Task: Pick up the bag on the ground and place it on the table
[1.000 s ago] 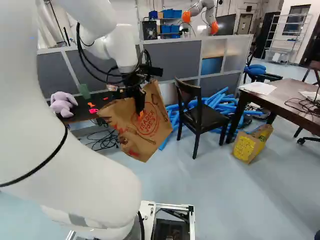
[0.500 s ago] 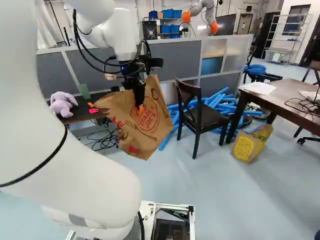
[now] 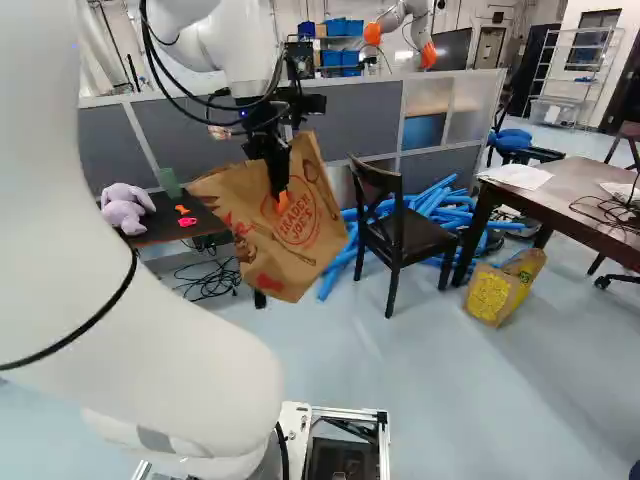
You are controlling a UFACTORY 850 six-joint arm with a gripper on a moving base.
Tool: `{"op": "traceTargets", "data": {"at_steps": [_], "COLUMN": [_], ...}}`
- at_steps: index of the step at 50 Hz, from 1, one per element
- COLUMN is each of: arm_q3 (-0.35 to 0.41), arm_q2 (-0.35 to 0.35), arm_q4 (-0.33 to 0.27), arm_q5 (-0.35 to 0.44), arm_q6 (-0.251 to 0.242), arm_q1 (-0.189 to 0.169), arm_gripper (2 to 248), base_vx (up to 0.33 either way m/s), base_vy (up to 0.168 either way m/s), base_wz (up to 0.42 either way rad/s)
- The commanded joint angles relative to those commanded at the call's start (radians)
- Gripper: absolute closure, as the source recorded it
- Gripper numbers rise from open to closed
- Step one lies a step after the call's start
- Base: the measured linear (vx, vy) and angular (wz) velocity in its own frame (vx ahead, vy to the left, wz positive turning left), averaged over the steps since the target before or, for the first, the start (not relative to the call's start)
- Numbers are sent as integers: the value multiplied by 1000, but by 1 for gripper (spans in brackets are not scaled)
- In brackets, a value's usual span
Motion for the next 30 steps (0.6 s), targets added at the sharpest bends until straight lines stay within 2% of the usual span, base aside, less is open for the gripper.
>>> {"op": "traceTargets", "data": {"at_steps": [30], "arm_q3": [-134], "arm_q2": [-31], "arm_q4": [0], "arm_q5": [-76], "arm_q6": [0], "arm_q1": [-3], "arm_gripper": [228], "base_vx": [0], "base_vy": [0], "base_wz": [0]}}
